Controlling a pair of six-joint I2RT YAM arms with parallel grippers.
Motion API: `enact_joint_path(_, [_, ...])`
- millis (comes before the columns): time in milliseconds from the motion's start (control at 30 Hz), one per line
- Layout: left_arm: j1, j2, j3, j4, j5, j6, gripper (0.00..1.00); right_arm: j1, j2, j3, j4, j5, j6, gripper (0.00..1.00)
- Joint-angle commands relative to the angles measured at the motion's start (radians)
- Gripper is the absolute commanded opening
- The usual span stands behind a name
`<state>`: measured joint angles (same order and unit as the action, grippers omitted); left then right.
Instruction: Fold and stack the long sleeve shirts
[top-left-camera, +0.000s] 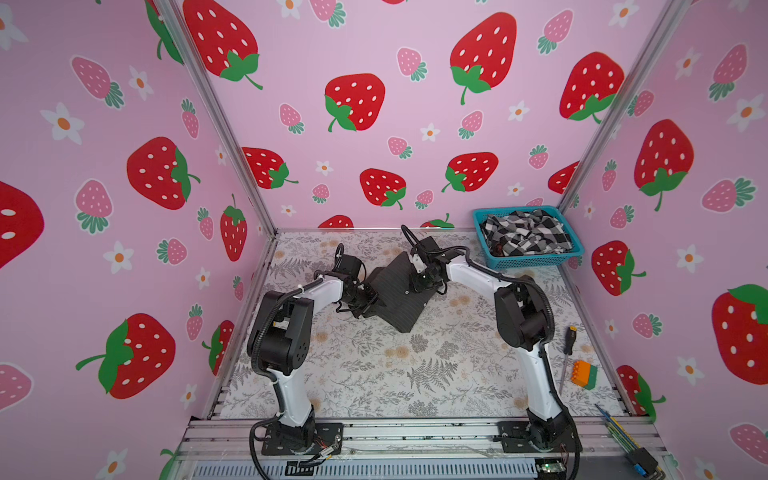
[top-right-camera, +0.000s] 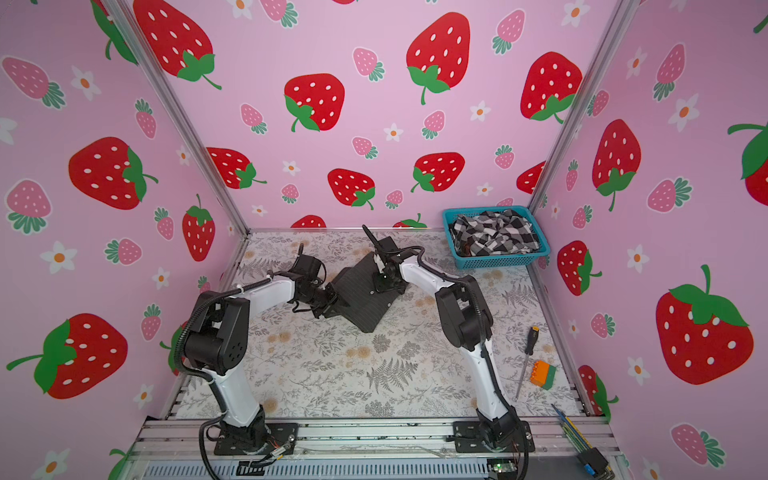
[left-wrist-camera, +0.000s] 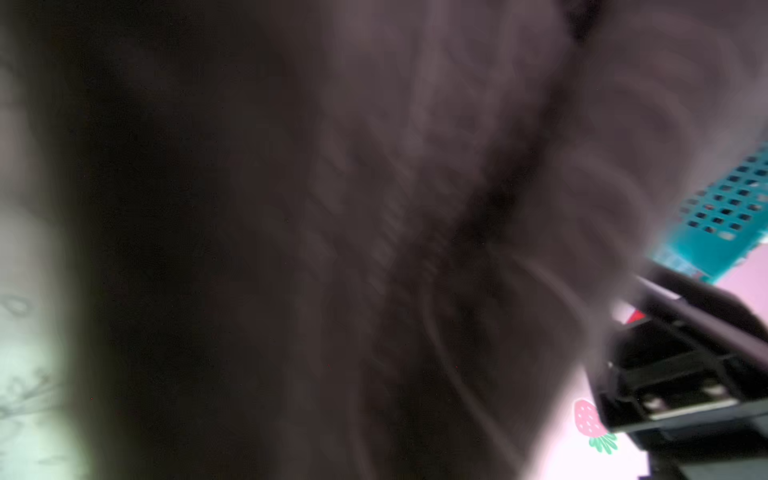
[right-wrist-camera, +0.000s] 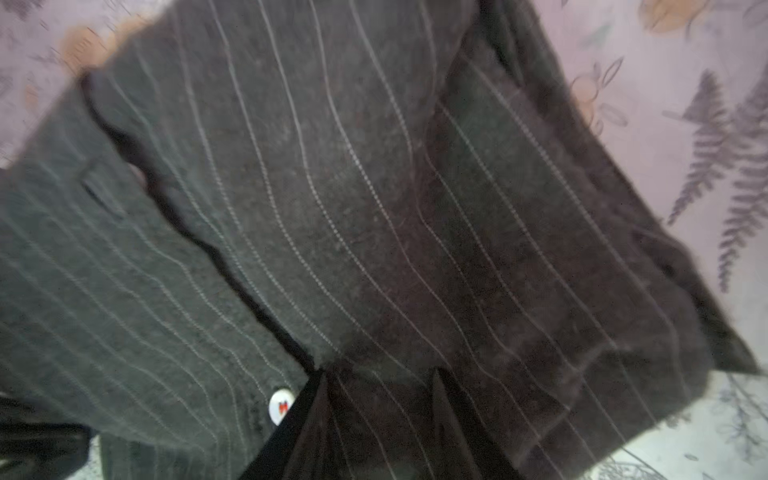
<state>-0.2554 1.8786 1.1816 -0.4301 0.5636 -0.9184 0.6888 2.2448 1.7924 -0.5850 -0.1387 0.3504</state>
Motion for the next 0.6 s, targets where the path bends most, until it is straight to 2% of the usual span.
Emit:
enact_joint_path(0, [0.004, -0.004, -0.026, -0.059, -0.026, 0.039, 0.36, 0.049, -0.052, -0.083, 0.012, 0.015, 0.028, 0.44])
enact_joint_path(167, [0.039, 0.007, -0.102, -0.053, -0.006, 0.057, 0.37, 0.094, -0.121, -0.205, 0.035, 0.009, 0.100, 0.44])
enact_joint_path(300, [0.080, -0.029, -0.133, -0.083, 0.008, 0.096, 0.38, 0.138, -0.175, -0.242, 0.004, -0.018, 0.145, 0.44])
enact_joint_path(433, [0.117, -0.099, -0.053, -0.257, -0.018, 0.225, 0.51, 0.157, -0.263, -0.230, -0.040, -0.045, 0.181, 0.43])
enact_joint_path(500, [0.132, -0.147, -0.002, -0.350, -0.044, 0.297, 0.67, 0.160, -0.310, -0.206, -0.063, -0.033, 0.186, 0.43])
enact_joint_path(567, [0.144, -0.191, 0.033, -0.416, -0.065, 0.347, 0.73, 0.161, -0.338, -0.181, -0.079, -0.023, 0.184, 0.44])
